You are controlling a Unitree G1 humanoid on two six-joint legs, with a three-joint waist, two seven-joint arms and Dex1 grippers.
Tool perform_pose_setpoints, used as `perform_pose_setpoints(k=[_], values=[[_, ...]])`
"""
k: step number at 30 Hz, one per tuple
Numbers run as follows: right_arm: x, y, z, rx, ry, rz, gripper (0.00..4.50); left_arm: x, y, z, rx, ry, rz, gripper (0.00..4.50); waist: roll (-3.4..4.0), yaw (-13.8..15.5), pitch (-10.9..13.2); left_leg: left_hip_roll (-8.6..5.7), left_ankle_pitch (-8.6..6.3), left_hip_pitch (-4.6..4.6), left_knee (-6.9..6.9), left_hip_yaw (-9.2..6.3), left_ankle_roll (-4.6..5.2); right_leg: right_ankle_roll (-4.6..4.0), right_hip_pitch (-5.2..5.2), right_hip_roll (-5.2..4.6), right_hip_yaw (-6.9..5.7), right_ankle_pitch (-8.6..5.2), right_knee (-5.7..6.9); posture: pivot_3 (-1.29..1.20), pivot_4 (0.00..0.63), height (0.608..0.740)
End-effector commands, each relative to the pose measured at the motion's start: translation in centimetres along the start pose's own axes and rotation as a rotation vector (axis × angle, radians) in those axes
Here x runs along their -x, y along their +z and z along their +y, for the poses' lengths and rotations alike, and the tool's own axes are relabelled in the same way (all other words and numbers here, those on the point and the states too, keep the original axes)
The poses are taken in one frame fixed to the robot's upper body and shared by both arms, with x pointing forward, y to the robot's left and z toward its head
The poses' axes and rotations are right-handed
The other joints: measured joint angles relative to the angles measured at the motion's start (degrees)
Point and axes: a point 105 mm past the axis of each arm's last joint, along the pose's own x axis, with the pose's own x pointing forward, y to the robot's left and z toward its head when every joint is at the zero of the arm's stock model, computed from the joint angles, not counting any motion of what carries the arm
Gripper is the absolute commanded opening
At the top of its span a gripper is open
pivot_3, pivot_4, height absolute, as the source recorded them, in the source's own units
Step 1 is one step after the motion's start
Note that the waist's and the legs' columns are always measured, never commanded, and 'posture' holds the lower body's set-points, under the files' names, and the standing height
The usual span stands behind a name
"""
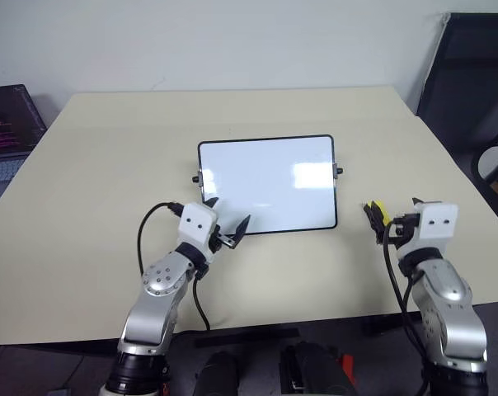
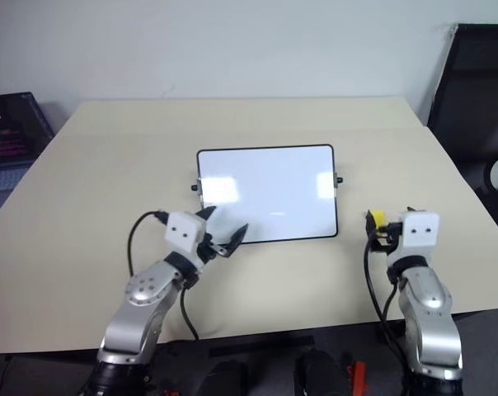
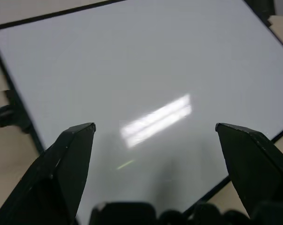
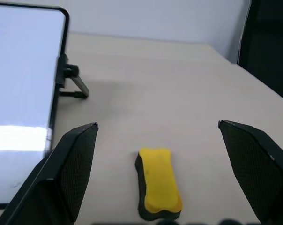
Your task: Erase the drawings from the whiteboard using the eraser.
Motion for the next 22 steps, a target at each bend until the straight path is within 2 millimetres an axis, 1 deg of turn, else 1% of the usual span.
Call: perform_pose_setpoints(k=[1, 4, 5, 7, 9, 12, 15, 18, 22], values=[[2.3, -0.4, 1.2, 0.013, 0.039, -0.012, 4.47, 2.5, -0.2, 2.7, -0.02, 0.175, -0.008, 4.5, 0.01, -0.03, -0.01, 0.0, 0.0, 0.0, -0.04, 0.0, 0.0, -0.02, 0.0, 0.0, 0.0, -0.01, -0.03, 0.0, 0.15, 0.74], [3.6, -1.8, 1.8, -0.022, 0.034, 0.037, 4.47, 4.6, -1.3, 3.8, 0.013, 0.25, 0.026, 4.5, 0.03, -0.06, 0.01, 0.05, -0.02, -0.02, -0.05, 0.01, -0.02, -0.05, -0.06, -0.05, 0.02, -0.03, -0.04, 0.0, 0.15, 0.74], [3.9, -2.1, 2.0, -0.03, 0.033, 0.05, 4.47, 5.1, -1.4, 4.0, 0.014, 0.263, 0.031, 4.5, 0.02, -0.04, 0.01, 0.05, -0.02, -0.01, -0.02, 0.01, -0.02, -0.08, -0.04, -0.07, 0.0, -0.05, -0.03, 0.0, 0.15, 0.74], [4.4, -2.9, 2.2, -0.033, 0.027, 0.076, 4.47, 6.0, -1.6, 4.2, -0.004, 0.285, 0.043, 4.5, 0.02, 0.06, 0.01, 0.07, -0.01, 0.0, 0.06, -0.01, -0.02, -0.4, -0.02, -0.16, -0.03, -0.24, -0.03, 0.0, 0.15, 0.74], [4.8, -3.4, 2.6, -0.034, 0.023, 0.094, 4.47, 6.8, -1.7, 4.5, -0.006, 0.31, 0.055, 4.5, 0.01, 0.08, 0.0, 0.08, -0.01, 0.04, 0.09, -0.02, -0.02, -0.43, 0.02, -0.2, -0.04, -0.26, -0.08, 0.0, 0.15, 0.74], [4.9, -3.6, 2.4, -0.041, 0.014, 0.101, 4.47, 7.4, -1.2, 3.8, -0.003, 0.313, 0.056, 4.5, 0.01, 0.1, 0.01, 0.08, -0.01, 0.04, 0.09, 0.01, -0.03, -0.43, 0.03, -0.25, -0.03, -0.27, -0.13, 0.0, 0.15, 0.74], [4.8, -3.5, 2.5, -0.038, 0.004, 0.104, 4.47, 8.0, -1.1, 3.5, 0.001, 0.307, 0.067, 4.5, 0.0, 0.1, 0.01, 0.05, -0.02, 0.0, 0.07, 0.04, -0.05, -0.42, 0.01, -0.26, -0.02, -0.27, -0.17, 0.0, 0.15, 0.74], [5.0, -3.5, 1.5, -0.036, -0.025, 0.114, 4.47, 8.7, -0.9, 2.6, 0.011, 0.292, 0.078, 4.5, 0.0, 0.08, 0.01, 0.06, -0.05, -0.02, 0.02, 0.02, -0.09, -0.42, -0.03, -0.25, -0.06, -0.27, -0.15, 0.0, 0.15, 0.74], [5.1, -3.5, 2.0, -0.036, -0.019, 0.119, 4.47, 9.2, -0.6, 2.4, 0.005, 0.283, 0.091, 4.5, -0.01, 0.08, 0.01, 0.06, -0.08, -0.04, 0.0, -0.02, -0.13, -0.44, -0.06, -0.25, -0.1, -0.28, -0.14, 0.0, 0.15, 0.74]])
